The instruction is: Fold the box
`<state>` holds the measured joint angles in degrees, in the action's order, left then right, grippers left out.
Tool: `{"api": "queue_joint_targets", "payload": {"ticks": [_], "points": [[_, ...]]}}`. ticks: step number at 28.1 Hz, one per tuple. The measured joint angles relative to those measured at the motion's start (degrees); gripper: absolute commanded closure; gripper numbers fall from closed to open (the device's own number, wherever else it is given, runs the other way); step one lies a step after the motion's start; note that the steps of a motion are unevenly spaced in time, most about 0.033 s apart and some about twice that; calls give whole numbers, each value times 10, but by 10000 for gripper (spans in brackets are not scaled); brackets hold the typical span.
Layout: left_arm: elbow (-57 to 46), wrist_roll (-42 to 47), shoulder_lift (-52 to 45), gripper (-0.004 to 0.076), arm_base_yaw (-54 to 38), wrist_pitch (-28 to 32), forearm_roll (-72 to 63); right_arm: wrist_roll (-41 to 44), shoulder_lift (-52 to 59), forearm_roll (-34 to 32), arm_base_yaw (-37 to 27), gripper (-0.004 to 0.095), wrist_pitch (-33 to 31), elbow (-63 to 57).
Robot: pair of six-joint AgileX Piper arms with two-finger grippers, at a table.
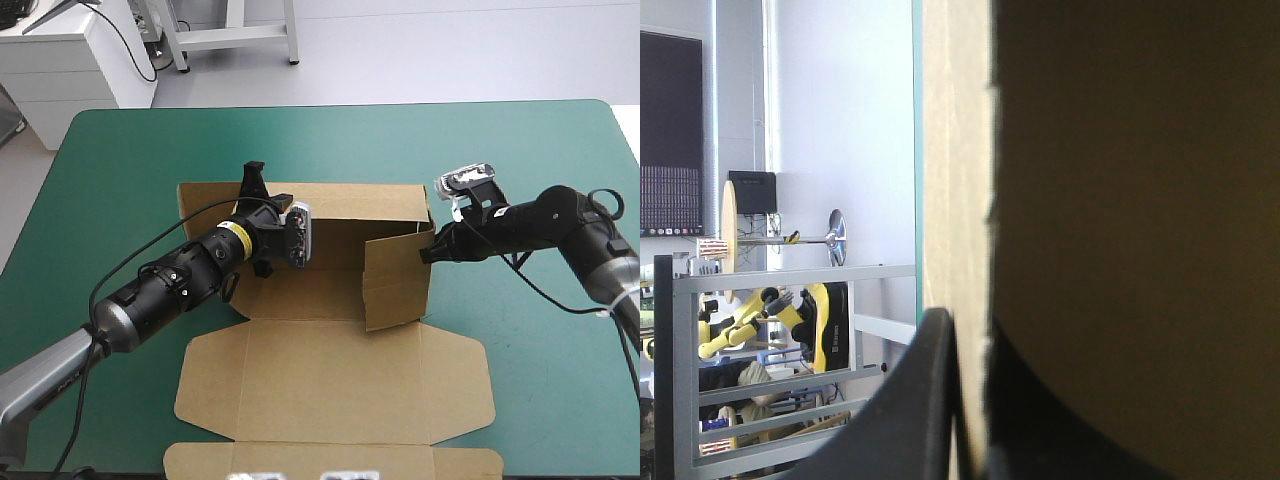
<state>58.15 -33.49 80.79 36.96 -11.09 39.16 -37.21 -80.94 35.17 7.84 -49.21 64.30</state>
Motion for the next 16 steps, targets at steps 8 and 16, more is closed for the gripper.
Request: {"api": "queue_joint_targets", "payload": {"ticks": [8, 16], "points": [[0, 0, 0, 731, 0, 0, 0, -163, 61, 98, 0, 922, 110, -117], [0, 0, 0, 731, 0, 0, 2, -182, 68, 67, 0, 701, 88, -127]]}}
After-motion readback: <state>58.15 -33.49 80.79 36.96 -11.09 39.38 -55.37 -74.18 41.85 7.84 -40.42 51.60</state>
